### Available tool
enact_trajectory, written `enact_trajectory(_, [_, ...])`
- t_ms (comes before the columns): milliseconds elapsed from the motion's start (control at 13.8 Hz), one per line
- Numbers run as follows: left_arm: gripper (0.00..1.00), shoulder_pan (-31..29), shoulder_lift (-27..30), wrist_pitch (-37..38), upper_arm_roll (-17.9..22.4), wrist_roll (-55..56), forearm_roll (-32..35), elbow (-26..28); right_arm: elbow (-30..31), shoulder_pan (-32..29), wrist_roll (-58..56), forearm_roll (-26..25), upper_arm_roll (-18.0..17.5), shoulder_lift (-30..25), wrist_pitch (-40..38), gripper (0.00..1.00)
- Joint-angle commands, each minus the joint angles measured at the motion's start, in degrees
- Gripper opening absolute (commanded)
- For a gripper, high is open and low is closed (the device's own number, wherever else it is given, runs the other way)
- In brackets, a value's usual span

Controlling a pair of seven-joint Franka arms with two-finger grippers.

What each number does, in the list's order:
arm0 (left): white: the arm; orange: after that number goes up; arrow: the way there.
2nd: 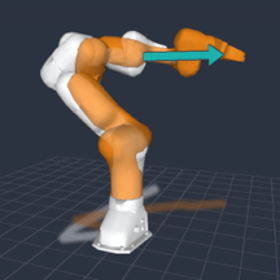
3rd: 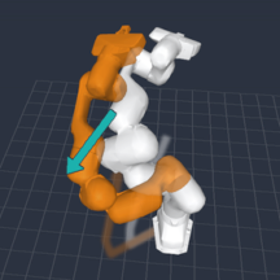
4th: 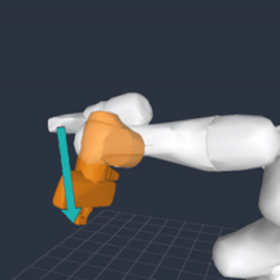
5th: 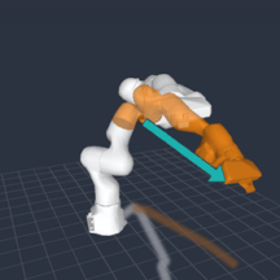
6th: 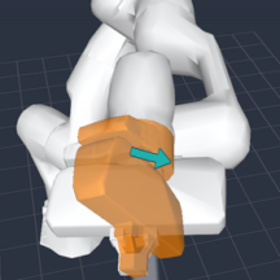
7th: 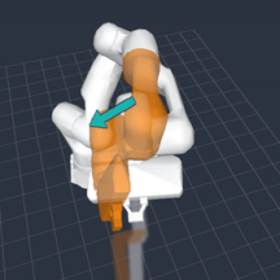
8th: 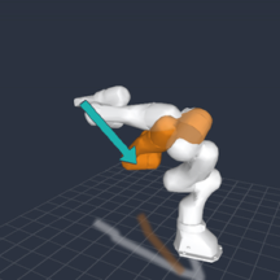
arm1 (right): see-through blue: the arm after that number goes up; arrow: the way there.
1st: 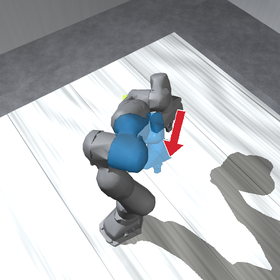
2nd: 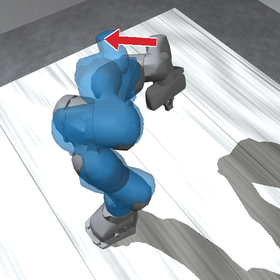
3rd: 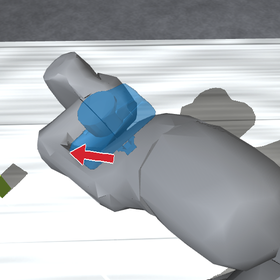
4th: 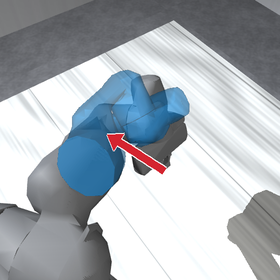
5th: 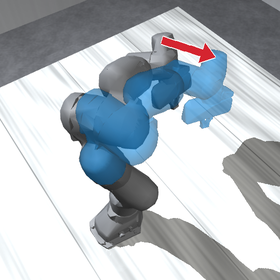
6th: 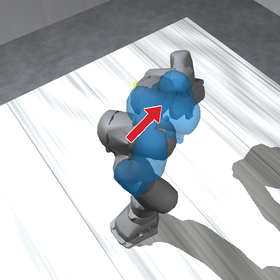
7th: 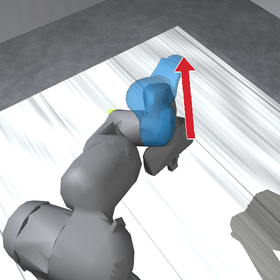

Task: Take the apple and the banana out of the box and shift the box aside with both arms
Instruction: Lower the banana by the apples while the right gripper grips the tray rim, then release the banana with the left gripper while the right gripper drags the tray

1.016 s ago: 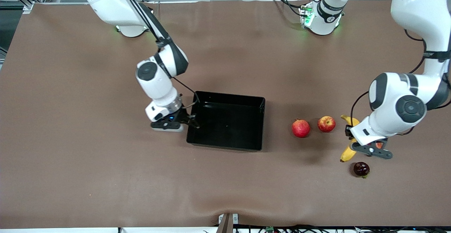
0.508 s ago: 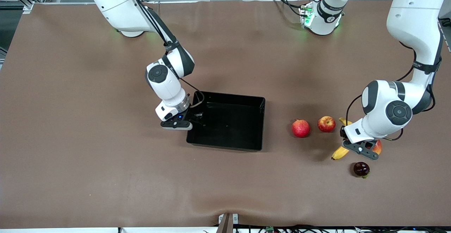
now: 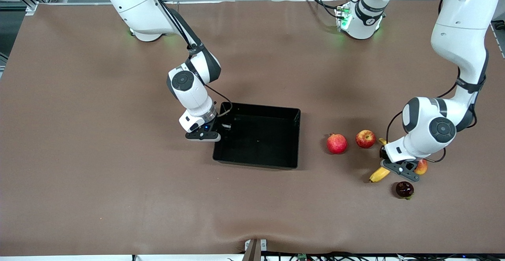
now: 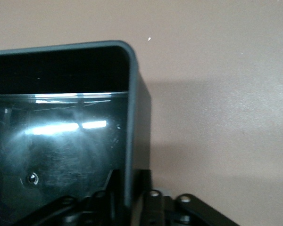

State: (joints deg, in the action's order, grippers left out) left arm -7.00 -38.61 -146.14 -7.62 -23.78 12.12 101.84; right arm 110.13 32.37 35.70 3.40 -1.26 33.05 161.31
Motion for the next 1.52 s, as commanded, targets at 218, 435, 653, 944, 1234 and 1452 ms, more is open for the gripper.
enact_trajectory(218, [1.0, -0.12, 2.03, -0.99, -0.29, -1.27, -0.43, -0.32, 0.35, -1.69, -0.2, -0.24, 0.56, -9.66, -11.08, 0.0])
enact_trajectory(435, [1.0, -0.03, 8.44, 4.25, -1.08, -0.66, -0.52, -0.32, -0.17, -4.32, -0.2, -0.24, 0.56, -15.02, -17.15, 0.0])
enact_trajectory(653, [1.0, -0.21, 15.73, 12.08, -2.22, 2.14, -1.83, -0.67, -6.3, -8.54, -0.28, 0.03, 0.56, -18.45, -27.85, 0.0])
enact_trajectory(944, [1.0, 0.23, 22.77, 25.25, -4.77, 12.24, -5.97, -3.83, -15.72, -14.59, -5.26, 0.03, 0.65, -21.35, -49.29, 0.0])
enact_trajectory(1234, [1.0, -0.03, 26.73, 38.8, -5.83, 16.4, -6.06, -9.98, -16.08, -28.03, -31.15, 0.47, 0.47, -23.38, -54.0, 0.0])
enact_trajectory(1452, [1.0, -0.12, 31.03, 43.91, -5.83, 19.11, -6.76, -11.57, -16.09, -39.09, -45.78, 5.2, 0.65, -22.51, -53.39, 0.0])
